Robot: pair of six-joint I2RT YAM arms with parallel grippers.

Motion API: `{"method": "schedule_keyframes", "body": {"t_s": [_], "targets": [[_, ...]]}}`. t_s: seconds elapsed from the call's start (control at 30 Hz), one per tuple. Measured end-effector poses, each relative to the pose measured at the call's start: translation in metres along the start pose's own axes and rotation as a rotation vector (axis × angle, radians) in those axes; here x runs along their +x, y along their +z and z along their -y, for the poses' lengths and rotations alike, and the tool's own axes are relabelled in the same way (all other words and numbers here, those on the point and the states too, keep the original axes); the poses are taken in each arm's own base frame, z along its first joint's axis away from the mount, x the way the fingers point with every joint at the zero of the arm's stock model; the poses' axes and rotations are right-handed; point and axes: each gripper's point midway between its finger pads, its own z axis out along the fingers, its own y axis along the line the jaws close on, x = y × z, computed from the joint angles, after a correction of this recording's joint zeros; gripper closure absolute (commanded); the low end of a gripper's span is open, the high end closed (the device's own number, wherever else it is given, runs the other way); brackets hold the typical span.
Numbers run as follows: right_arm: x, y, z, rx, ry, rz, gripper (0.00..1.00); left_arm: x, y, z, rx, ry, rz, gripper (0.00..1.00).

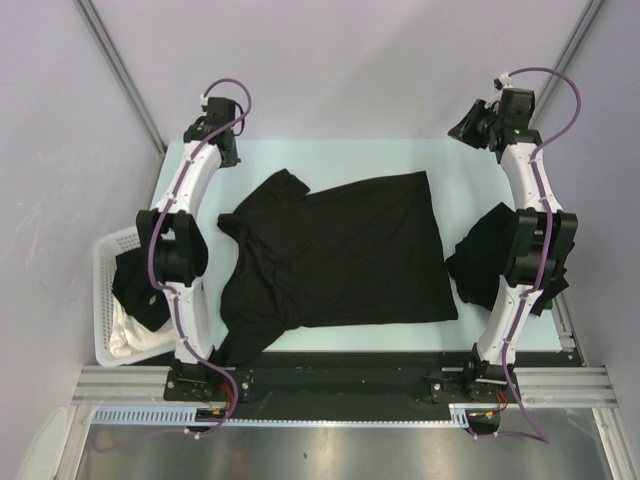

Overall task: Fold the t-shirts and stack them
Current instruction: Flatten the tshirt out

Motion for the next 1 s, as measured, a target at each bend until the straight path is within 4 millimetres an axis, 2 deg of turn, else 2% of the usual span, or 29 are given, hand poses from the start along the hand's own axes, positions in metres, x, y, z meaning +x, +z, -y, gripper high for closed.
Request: {"method": "schedule_keyframes", "body": {"t_s": [0.07, 0.13, 0.33, 0.47, 0.57, 0.77, 0.87, 1.0], "targets": [[0.003, 0.001, 0.001, 0.001, 0.002, -0.007, 0.74, -0.008, 0.008, 0.016, 0.054, -0.015, 0.027, 0.73], [0.007, 0.002, 0.003, 0.005, 0.005, -0.016, 0.74, -0.005, 0.022, 0.035, 0.1, -0.02, 0.025, 0.72], [0.021, 0.003, 0.008, 0.009, 0.017, -0.045, 0.74, 0.036, 0.077, 0.117, 0.279, -0.012, -0.061, 0.72], [0.026, 0.001, 0.007, -0.001, 0.019, -0.053, 0.74, 0.046, 0.093, 0.156, 0.376, -0.037, -0.084, 0.71], [0.027, -0.002, 0.001, -0.016, 0.015, -0.054, 0.74, 0.039, 0.092, 0.168, 0.422, -0.059, -0.066, 0.7], [0.024, -0.003, -0.018, -0.061, -0.007, -0.042, 0.74, -0.006, 0.081, 0.173, 0.482, -0.122, 0.048, 0.67], [0.027, -0.002, -0.024, -0.077, -0.012, -0.049, 0.74, -0.022, 0.081, 0.174, 0.499, -0.152, 0.09, 0.65], [0.035, -0.001, -0.027, -0.088, -0.012, -0.066, 0.74, -0.024, 0.094, 0.178, 0.507, -0.188, 0.096, 0.64]]}}
